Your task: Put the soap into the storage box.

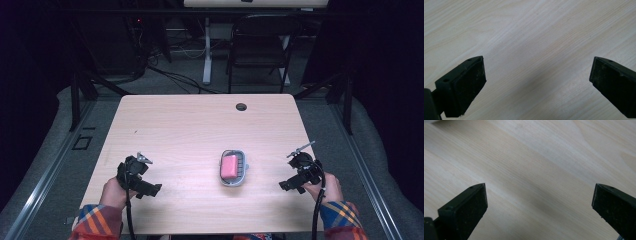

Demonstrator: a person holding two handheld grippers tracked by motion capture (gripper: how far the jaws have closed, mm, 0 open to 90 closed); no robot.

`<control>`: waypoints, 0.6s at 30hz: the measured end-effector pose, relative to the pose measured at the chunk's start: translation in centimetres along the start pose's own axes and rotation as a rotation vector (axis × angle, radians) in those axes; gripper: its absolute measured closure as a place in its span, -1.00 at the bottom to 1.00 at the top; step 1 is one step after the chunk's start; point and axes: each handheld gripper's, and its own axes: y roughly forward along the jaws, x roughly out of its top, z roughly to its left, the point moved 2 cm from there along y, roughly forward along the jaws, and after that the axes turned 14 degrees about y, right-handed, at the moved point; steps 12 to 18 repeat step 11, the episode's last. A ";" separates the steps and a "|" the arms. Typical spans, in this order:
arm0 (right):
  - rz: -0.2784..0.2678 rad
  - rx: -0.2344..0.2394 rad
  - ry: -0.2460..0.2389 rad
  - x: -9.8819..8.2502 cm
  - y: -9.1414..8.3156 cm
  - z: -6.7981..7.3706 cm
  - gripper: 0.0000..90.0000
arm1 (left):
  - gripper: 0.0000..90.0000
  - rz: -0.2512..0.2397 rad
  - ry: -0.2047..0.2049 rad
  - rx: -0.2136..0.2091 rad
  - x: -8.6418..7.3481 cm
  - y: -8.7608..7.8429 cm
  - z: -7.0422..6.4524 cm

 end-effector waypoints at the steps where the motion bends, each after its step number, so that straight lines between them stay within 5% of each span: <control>1: -0.020 0.004 0.013 -0.2 0.3 0.0 -1.00 | -0.99 0.000 0.000 0.000 0.0 0.0 0.0; 9: 0.034 0.023 0.002 -1.0 1.5 -0.5 -1.00 | -0.99 0.002 0.007 -0.001 0.0 0.0 0.0; 18: 0.009 0.048 0.033 -1.1 1.7 -0.5 -1.00 | -0.99 0.002 0.009 -0.001 0.1 0.0 0.0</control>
